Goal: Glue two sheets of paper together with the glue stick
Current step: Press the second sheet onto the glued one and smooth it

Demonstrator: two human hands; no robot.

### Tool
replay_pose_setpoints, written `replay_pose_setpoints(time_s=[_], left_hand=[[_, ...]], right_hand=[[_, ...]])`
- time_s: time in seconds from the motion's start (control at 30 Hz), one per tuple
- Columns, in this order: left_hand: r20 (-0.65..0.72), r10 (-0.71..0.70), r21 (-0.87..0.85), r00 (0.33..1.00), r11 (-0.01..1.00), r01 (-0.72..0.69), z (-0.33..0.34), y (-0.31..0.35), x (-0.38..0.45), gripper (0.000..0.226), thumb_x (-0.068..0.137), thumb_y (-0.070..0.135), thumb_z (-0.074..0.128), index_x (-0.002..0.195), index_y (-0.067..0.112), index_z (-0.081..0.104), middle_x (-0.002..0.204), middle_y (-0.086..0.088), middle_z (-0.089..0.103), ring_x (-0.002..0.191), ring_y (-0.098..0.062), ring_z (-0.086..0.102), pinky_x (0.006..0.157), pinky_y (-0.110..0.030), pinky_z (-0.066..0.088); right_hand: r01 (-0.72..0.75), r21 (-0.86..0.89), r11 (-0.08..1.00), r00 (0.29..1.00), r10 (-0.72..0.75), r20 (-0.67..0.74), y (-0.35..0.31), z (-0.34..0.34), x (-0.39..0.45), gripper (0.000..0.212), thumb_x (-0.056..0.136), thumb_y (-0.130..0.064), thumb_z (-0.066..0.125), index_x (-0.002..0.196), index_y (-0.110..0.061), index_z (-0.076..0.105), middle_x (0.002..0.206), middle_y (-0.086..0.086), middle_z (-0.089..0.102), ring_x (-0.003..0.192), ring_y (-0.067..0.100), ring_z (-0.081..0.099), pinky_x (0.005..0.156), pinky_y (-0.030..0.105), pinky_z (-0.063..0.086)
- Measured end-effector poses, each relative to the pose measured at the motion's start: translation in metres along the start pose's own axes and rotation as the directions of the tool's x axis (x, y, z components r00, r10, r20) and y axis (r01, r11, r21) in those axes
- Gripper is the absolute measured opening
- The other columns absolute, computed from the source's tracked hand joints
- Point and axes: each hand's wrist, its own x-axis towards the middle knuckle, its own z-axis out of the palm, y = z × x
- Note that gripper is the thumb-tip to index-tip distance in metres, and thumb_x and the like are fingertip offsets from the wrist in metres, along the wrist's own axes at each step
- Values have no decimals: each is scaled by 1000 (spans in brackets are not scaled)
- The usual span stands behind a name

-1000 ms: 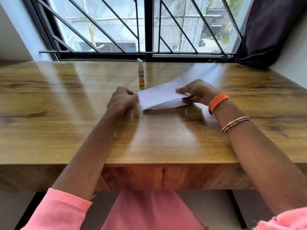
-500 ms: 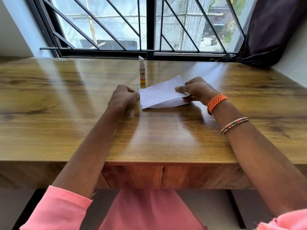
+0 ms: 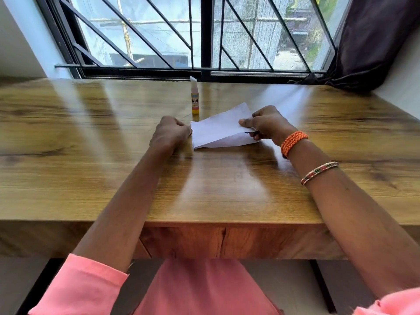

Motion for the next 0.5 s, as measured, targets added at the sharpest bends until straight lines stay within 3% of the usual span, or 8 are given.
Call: replay_pose_setpoints(time_s=[0.07,0.13,0.2,0.27,0.43,0.5], left_hand=[[3,-1,4,1000,1000,1,0,1,-1,35,62,24,55,89,14,74,92,-16,71,89,-35,66,82,-41,53],[9,-1,10,1000,1000,1,0,1,-1,27,71,19,57,91,12,74,79,-13,67,75,-32,56,70,-36,45],[8,-5,8,1000,1000,5,-1,1,-1,25,75,17,57,92,11,74,62,-3,55,72,-25,49,68,-31,37],[8,-10,15,1000,1000,10,-1,1,-1,24,76,16,57,93,10,73,58,0,50,71,-24,48,68,-30,37],[34,5,18,999,1000,-6,-2,1,-2,24,72,18,58,90,13,74,67,-3,60,77,-28,56,71,-32,42],[38,17,30,999,999,-18,-2,-1,-2,23,65,23,61,84,17,73,80,-6,68,89,-29,64,83,-37,51]], right_hand=[[-2,8,1000,1000,2,-7,1,0,1,20,82,-10,71,69,-3,58,60,9,55,43,14,49,36,16,43],[0,-4,1000,1000,0,-15,2,1,2,19,82,-12,72,71,-3,60,61,9,57,43,13,50,36,16,43],[5,-28,1000,1000,-5,-16,3,2,3,17,82,-13,72,75,-1,62,63,9,57,43,15,49,36,17,43],[13,-46,999,1000,-14,-18,4,3,3,17,82,-14,72,83,0,65,64,9,58,44,15,50,36,16,43],[45,-91,995,998,-48,-28,4,3,1,15,84,-15,70,78,-2,63,65,8,60,43,13,50,35,16,42],[55,-108,993,998,-59,-37,4,3,0,17,84,-15,70,72,-5,61,66,7,60,42,11,51,35,15,42]])
